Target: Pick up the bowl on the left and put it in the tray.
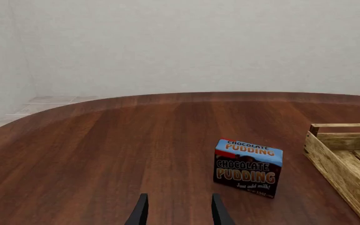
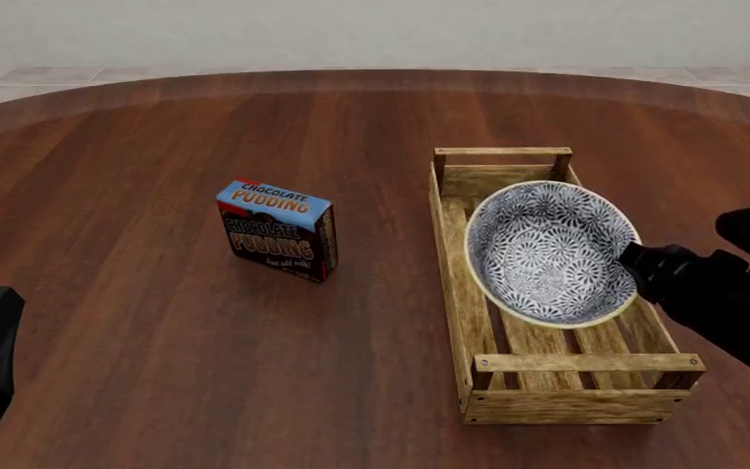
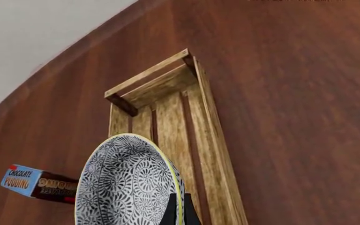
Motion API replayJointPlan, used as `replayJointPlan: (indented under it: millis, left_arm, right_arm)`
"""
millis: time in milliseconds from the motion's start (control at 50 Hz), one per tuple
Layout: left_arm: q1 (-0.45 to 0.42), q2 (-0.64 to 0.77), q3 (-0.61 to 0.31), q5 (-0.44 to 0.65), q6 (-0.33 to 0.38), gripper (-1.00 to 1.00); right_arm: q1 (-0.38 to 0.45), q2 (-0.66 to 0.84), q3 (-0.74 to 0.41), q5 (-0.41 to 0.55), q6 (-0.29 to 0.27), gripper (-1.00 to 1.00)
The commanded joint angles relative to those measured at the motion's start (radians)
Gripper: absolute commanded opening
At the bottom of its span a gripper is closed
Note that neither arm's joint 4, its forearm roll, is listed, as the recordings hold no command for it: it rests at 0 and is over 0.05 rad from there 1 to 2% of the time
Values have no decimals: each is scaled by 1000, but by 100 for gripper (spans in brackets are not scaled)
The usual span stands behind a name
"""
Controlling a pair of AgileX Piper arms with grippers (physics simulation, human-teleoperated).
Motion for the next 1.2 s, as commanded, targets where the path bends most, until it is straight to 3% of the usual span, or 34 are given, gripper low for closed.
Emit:
replayJointPlan:
  millis: [20, 1200]
  left_arm:
    - [0, 0, 0, 0, 0, 100]
    - [0, 0, 0, 0, 0, 100]
  right_arm:
    - [-7, 14, -10, -14, -2, -100]
    - [-3, 117, -12, -96, -31, -100]
